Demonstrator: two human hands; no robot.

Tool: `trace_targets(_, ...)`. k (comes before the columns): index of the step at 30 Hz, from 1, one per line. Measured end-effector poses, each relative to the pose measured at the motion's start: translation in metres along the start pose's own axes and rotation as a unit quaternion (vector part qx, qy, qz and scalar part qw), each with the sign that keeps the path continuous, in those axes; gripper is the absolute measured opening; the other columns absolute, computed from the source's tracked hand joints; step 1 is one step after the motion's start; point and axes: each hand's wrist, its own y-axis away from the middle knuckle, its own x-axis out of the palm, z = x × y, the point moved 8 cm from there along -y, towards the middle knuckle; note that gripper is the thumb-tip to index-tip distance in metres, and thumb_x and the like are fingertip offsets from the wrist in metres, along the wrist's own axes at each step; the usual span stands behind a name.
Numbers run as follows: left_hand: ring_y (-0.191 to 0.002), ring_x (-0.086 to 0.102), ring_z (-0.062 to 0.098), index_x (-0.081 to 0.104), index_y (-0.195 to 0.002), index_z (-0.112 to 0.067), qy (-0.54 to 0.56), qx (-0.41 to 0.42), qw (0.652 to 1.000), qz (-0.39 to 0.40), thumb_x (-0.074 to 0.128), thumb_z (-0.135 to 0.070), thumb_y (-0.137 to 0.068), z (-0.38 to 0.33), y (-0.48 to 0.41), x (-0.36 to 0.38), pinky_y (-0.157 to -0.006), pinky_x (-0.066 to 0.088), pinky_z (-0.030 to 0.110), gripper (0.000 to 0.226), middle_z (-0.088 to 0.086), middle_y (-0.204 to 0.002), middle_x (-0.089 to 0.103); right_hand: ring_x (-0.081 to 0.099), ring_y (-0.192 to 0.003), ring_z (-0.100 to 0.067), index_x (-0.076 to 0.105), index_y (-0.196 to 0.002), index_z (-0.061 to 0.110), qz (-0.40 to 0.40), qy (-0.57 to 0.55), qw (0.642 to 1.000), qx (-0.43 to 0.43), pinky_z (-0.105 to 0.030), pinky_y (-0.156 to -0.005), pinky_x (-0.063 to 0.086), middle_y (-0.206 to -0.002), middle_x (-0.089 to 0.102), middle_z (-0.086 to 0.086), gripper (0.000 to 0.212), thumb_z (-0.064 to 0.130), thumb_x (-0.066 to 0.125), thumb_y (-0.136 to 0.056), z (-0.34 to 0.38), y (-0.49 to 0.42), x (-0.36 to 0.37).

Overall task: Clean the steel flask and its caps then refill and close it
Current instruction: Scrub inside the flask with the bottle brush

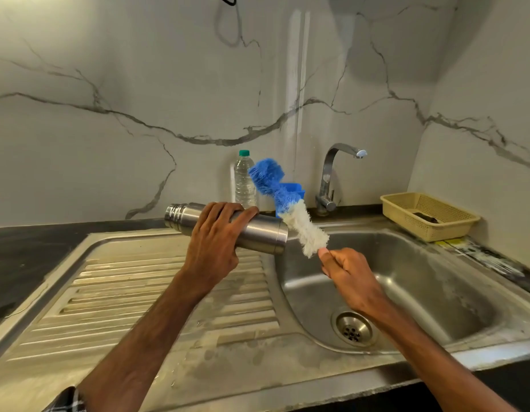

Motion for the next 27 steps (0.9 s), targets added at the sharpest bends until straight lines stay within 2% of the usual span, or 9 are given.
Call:
trace_targets(2,-0.120,0.054,0.029,0.055,-0.140,-0.020,0.005,0.009,1.000,-0.004,0.085,-0.004,-0.057,0.001,0.000,-0.001,-0.114,0.037,0.048,0.089,0.008,-0.128,0.061,0.027,-0.041,-0.007,0.037,-0.051,0.021,0.017,-0.022,0.999,0.020,-0.026,-0.046,0.026,-0.041,0.034,0.012,0.056,0.029,0.046,-0.106,-0.006,0.000,0.001)
trace_targets(6,-0.122,0.053,0.027,0.053,-0.142,-0.021,0.035,0.016,0.999,-0.010,0.083,-0.005,-0.061,0.000,-0.002,-0.006,-0.115,0.037,0.045,0.088,0.007,-0.131,0.059,0.027,-0.039,-0.006,0.040,-0.051,0.020,0.048,-0.037,0.996,0.061,-0.023,-0.047,0.026,-0.043,0.035,0.010,0.056,0.031,0.043,-0.106,-0.014,-0.002,0.005)
trace_targets(10,-0.123,0.052,0.025,0.048,-0.146,-0.022,0.070,-0.021,0.997,-0.024,0.087,-0.010,-0.062,0.007,-0.005,-0.011,-0.112,0.039,0.043,0.093,0.005,-0.134,0.057,0.034,-0.042,-0.008,0.052,-0.057,0.016,0.104,-0.007,0.991,0.086,-0.023,-0.048,0.031,-0.047,0.043,0.006,0.050,0.032,0.046,-0.105,-0.015,0.006,0.016)
trace_targets(15,-0.123,0.052,0.027,0.046,-0.146,-0.024,0.078,-0.052,0.996,-0.011,0.088,-0.015,-0.063,0.010,0.000,-0.009,-0.110,0.043,0.047,0.094,0.005,-0.135,0.057,0.023,-0.038,-0.012,0.046,-0.058,0.014,0.053,-0.180,0.971,0.149,-0.021,-0.039,0.020,-0.048,0.034,0.000,0.051,0.035,0.044,-0.106,-0.009,0.003,0.013)
trace_targets(17,-0.122,0.053,0.029,0.045,-0.147,-0.024,0.072,-0.066,0.995,-0.012,0.089,-0.018,-0.064,0.010,0.000,-0.010,-0.110,0.042,0.049,0.094,0.007,-0.134,0.058,0.023,-0.039,-0.012,0.045,-0.058,0.016,0.045,-0.186,0.973,0.126,-0.022,-0.040,0.020,-0.049,0.034,0.001,0.051,0.035,0.045,-0.105,-0.005,0.005,0.014)
trace_targets(21,-0.119,0.055,0.033,0.045,-0.147,-0.022,0.050,-0.118,0.992,-0.019,0.090,-0.027,-0.066,0.020,0.002,-0.015,-0.109,0.041,0.052,0.093,0.010,-0.130,0.060,0.029,-0.046,-0.010,0.040,-0.056,0.021,-0.004,-0.102,0.995,0.022,-0.031,-0.048,0.026,-0.050,0.036,0.009,0.051,0.031,0.046,-0.106,0.007,0.007,0.012)
trace_targets(24,-0.117,0.056,0.034,0.045,-0.146,-0.020,0.049,-0.131,0.990,-0.011,0.089,-0.029,-0.068,0.020,0.003,-0.013,-0.106,0.043,0.051,0.090,0.012,-0.128,0.060,0.031,-0.045,-0.009,0.041,-0.055,0.020,-0.002,-0.075,0.997,0.027,-0.035,-0.050,0.032,-0.047,0.038,0.010,0.052,0.031,0.046,-0.106,0.007,0.002,0.016)
trace_targets(27,-0.116,0.056,0.033,0.045,-0.146,-0.020,0.051,-0.136,0.989,0.000,0.089,-0.029,-0.069,0.015,0.002,-0.009,-0.104,0.045,0.051,0.089,0.012,-0.129,0.060,0.031,-0.046,-0.009,0.041,-0.056,0.019,-0.021,-0.069,0.997,0.016,-0.033,-0.048,0.029,-0.047,0.038,0.011,0.051,0.030,0.046,-0.106,0.009,0.005,0.012)
